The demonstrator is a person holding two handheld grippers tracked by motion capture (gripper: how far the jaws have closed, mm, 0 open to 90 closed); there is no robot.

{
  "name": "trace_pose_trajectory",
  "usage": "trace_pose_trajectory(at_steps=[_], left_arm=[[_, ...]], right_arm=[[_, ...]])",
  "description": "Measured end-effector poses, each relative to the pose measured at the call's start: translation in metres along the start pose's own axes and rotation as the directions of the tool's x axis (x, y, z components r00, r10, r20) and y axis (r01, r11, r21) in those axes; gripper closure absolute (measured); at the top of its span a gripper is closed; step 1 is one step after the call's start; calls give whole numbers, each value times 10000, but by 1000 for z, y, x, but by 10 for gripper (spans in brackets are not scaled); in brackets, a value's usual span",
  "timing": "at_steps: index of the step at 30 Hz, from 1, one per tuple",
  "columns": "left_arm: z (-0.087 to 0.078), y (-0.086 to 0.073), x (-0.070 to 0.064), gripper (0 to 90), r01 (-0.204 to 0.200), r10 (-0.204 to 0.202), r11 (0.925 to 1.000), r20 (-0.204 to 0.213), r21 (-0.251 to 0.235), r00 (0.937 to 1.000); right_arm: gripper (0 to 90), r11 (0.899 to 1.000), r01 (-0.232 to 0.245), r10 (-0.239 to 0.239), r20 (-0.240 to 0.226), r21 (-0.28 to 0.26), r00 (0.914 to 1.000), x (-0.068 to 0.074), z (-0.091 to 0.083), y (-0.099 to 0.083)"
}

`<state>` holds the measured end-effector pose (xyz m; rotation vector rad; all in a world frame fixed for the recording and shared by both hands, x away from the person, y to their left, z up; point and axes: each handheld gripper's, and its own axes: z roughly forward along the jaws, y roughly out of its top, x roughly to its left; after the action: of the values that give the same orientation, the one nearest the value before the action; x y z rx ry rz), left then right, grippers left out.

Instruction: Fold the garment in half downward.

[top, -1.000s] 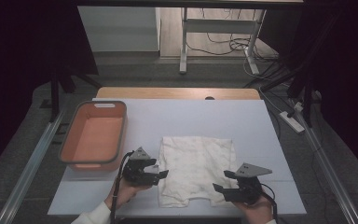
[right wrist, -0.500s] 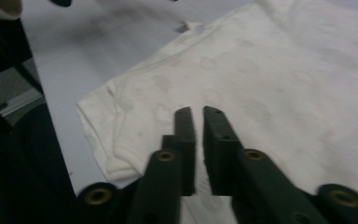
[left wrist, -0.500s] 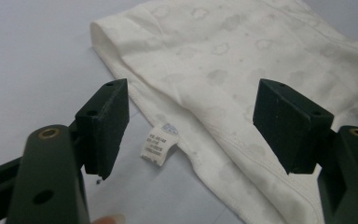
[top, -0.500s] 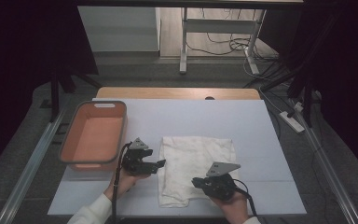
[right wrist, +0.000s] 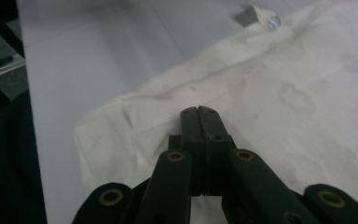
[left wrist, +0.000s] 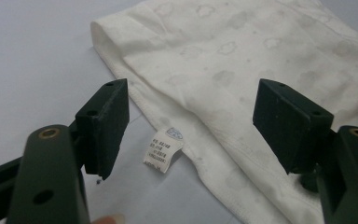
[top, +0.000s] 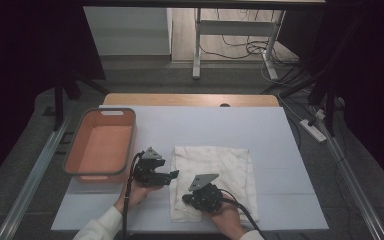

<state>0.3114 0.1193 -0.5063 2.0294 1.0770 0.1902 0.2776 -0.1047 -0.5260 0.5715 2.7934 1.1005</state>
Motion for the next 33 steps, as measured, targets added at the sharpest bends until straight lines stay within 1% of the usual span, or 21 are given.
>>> trace_pose_trajectory(at_steps=[4, 8, 9, 11, 12, 14, 16, 19, 21, 22, 25, 28, 31, 33], left_arm=[[-1, 0, 1, 275, -45, 45, 10000, -41, 50, 10000], [0, 0, 2, 276, -43, 43, 10000, -67, 36, 10000], [0, 0, 2, 281, -23, 23, 10000, -80, 5, 10000], [1, 1, 3, 300, -109, 109, 9999, -72, -21, 9999], [3, 3, 4, 323, -175, 175, 9998, -60, -20, 9998], [6, 9, 5, 414, -364, 363, 9992, -76, -133, 9993], [13, 18, 6, 548, -548, 547, 9982, -59, -262, 9985], [28, 31, 11, 758, -798, 799, 9968, 131, -79, 9967], [39, 38, 15, 862, -997, 995, 9949, 171, 151, 9949], [44, 40, 18, 884, -1044, 1038, 9941, 234, 279, 9943], [58, 45, 27, 886, -907, 902, 9946, 124, 503, 9958], [68, 46, 36, 886, -602, 615, 9967, -211, 553, 9979], [75, 45, 43, 885, -506, 550, 9961, -595, 722, 9967], [77, 44, 47, 885, -420, 471, 9963, -683, 747, 9966]], right_arm=[[900, 10000, 21, -21, -415, 4, 9991, 6, 1, -1], [900, 9997, 236, -237, -530, -20, 9983, 10, 1, -2], [899, 9998, 204, -205, -575, -33, 9981, 8, 1, -2], [899, 9999, 81, -87, -602, -96, 9981, 7, 2, -1], [899, 9999, 74, -83, -636, -138, 9979, 6, 2, -1], [899, 9998, 107, -117, -658, -162, 9978, 7, 3, -1], [900, 9998, 163, -172, -639, -147, 9978, 8, 3, -2], [899, 9997, 158, -170, -624, -199, 9979, 8, 2, -3], [900, 9997, 106, -123, -681, -241, 9976, 8, 2, -3], [900, 9997, 76, -94, -723, -246, 9973, 7, 2, -3], [900, 9996, 93, -112, -726, -260, 9973, 7, 3, -4], [900, 9996, 136, -153, -675, -255, 9976, 8, 2, -4], [899, 9995, 148, -165, -653, -271, 9977, 9, 2, -4], [900, 9995, 171, -189, -685, -265, 9975, 10, 2, -4]])
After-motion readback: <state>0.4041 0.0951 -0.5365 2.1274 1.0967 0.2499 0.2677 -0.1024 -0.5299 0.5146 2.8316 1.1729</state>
